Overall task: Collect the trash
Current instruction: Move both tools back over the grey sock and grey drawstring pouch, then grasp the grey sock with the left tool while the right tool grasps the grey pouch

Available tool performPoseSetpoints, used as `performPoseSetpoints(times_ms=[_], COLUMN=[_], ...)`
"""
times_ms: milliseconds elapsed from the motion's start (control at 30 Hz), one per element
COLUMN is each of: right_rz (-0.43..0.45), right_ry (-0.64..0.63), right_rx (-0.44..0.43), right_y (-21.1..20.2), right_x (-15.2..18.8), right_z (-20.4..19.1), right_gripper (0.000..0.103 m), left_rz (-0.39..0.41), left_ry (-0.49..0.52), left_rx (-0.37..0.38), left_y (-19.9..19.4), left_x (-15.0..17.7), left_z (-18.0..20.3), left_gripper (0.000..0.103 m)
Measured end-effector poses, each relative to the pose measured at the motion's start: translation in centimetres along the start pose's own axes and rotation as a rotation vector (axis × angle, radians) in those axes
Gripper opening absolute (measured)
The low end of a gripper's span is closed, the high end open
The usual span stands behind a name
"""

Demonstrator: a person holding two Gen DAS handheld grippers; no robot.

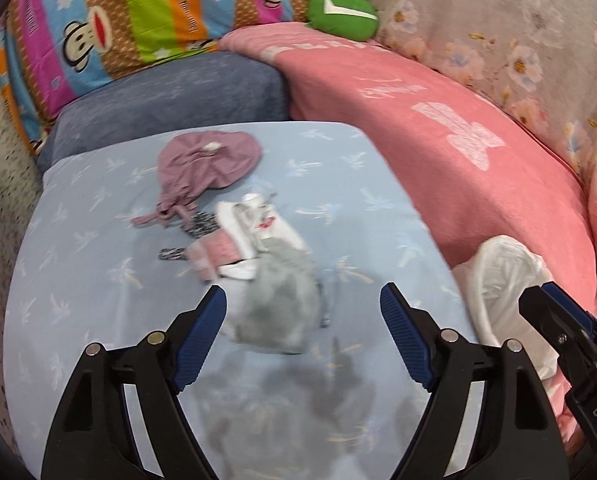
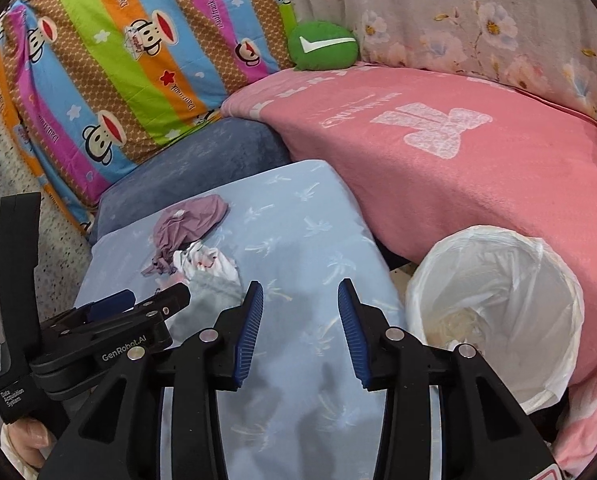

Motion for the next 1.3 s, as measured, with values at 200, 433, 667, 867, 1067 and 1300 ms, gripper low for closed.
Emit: performPoseSetpoints(times_ms=[200,433,667,867,1067,1300], right_rz=[-0.058,-0.130,-0.180,-0.222,-0.258,-0.276], right_ry=[-0.041,-0.065,-0.081,-0.085,-0.057,-0.037], right_rx=[-0.038,-0.066,-0.088,-0.089,-0.083,-0.092], right_y=[3.2,7.3,10.6,13.1,15.0,15.4], right_x=[1.2,3.1,4.0,4.5,5.2,5.3], right_z=[-3.7,-6.9,-9.4,-10.2,-9.7,-8.7], right_gripper=[0.039,0.046,0.049,0.049,0.045,0.007], left_rz=[-0.015,-0.047,-0.077,-0.093,-0.106,-0.110], left_ry=[-0.047,-0.118,-0.157,-0.179,-0.181,-0.159], left_rx=[-0.058,-0.100,-0.119,-0.115,-0.109,-0.086], left_y=[0.6,1.7,2.8,3.6,4.3,4.7], left_x=[0.8,1.8,2.6,2.9,3.1,3.1], left_z=[-4.4,-8.9,-11.6,-13.0,-13.4,-12.4], left_gripper=[0.076,0.076,0.076,0.076,0.076,0.076])
Point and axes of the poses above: each gripper's, at about its wrist camera, not at the fingertips, and y roughly the way its jaws point, z to its right, x to its underside, the point moved 5 cm from there along y, roughly the way its jaws point, and after that the axes turned 4 degrees about -x, right-handed, at the moved point
